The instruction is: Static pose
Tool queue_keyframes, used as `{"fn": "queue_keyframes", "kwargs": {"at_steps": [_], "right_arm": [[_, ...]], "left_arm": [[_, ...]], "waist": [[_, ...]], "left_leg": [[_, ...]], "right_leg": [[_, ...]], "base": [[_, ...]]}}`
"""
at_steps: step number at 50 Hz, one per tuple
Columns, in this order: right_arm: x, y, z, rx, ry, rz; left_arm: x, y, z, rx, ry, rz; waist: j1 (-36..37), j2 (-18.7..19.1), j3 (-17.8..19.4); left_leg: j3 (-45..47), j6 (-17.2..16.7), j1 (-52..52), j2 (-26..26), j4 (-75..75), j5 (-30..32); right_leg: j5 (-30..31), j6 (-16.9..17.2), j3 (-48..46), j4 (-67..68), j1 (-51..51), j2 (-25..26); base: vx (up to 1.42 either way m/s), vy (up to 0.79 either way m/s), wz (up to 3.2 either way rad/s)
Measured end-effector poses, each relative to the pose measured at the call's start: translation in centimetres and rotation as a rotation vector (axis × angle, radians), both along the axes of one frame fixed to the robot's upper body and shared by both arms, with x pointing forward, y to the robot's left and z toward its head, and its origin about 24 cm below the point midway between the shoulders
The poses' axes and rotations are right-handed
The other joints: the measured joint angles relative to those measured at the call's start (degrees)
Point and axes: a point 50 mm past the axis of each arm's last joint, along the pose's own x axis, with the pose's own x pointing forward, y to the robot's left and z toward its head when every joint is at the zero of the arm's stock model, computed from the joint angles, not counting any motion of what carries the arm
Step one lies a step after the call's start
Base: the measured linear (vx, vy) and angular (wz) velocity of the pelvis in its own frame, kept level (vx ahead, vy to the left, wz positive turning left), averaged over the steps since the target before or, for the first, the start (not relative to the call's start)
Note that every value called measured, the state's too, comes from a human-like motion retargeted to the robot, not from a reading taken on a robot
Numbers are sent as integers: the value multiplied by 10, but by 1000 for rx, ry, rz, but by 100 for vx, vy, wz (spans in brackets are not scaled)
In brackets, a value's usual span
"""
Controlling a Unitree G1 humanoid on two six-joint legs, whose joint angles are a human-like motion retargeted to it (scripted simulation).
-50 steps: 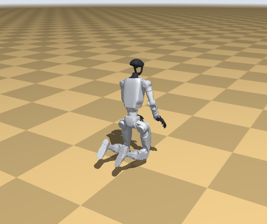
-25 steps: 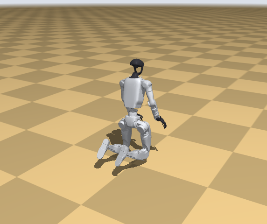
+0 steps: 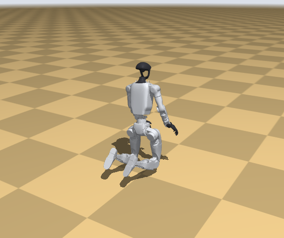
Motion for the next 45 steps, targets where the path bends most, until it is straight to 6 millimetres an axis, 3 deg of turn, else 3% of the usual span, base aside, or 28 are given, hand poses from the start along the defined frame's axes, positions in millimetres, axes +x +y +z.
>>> {"fn": "queue_keyframes", "kwargs": {"at_steps": [28, 45], "right_arm": [[-10, 10, -9, -17, 83, 134], [-15, 3, -9, -65, 83, 172]], "left_arm": [[-7, -1, -4, 22, 14, -51], [-11, -10, -4, -18, 5, -66]], "waist": [[10, -13, -14], [4, -11, -17]], "left_leg": [[-4, 13, 16, 27, -8, 3], [-7, 24, 19, 24, -13, 3]], "right_leg": [[37, -7, -9, -7, 4, 12], [47, -2, -9, -18, 15, 16]], "base": [[0, 0, 0], [0, 0, 0]]}}
